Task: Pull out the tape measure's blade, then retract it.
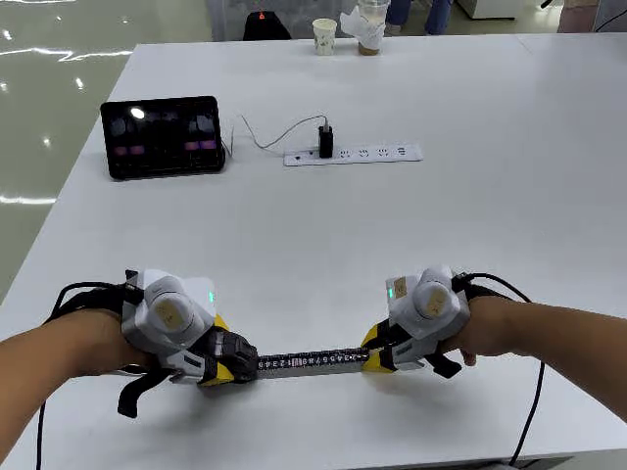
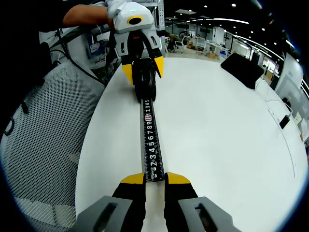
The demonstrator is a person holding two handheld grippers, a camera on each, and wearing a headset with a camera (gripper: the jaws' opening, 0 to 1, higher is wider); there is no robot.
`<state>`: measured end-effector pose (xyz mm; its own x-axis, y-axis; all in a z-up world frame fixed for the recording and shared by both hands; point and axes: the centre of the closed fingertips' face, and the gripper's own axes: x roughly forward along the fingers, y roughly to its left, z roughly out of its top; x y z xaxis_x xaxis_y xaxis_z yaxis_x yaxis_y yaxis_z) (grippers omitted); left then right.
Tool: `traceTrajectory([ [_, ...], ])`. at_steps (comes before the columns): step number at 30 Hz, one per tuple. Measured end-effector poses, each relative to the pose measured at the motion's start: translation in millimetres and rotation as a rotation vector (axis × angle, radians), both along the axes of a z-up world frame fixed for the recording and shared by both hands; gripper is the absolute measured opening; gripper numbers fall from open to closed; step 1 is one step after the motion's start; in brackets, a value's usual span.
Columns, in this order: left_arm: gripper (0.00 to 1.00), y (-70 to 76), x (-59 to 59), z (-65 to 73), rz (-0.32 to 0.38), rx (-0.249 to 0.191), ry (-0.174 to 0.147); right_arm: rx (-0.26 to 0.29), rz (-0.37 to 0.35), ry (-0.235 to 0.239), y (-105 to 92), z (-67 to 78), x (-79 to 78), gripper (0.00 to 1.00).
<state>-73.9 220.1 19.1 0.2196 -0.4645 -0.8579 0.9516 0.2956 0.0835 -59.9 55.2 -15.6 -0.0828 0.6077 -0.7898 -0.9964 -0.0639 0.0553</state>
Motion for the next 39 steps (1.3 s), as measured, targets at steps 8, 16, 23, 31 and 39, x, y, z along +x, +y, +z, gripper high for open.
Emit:
traceTrajectory([
  [8,0.31,0.2,-0.2,0.5,0.000,-0.002,0.000,-0.003,-0.004,0.001,-3.0,-0.6,0.7,0.10],
  [16,0.31,0.6,-0.2,0.3,-0.001,-0.003,0.001,-0.003,-0.005,-0.001,-5.3,-0.6,1.9,0.10],
  [23,0.31,0.7,0.0,0.0,-0.001,-0.003,-0.001,-0.004,-0.006,-0.002,-7.8,-0.3,2.6,0.10],
  [31,0.31,0.9,0.1,0.3,0.000,-0.003,-0.003,-0.004,-0.012,-0.002,-11.2,0.0,3.6,0.10],
  [39,0.31,1.2,-0.7,0.5,0.000,-0.002,-0.003,-0.008,-0.017,-0.003,-16.1,0.4,3.9,0.10],
])
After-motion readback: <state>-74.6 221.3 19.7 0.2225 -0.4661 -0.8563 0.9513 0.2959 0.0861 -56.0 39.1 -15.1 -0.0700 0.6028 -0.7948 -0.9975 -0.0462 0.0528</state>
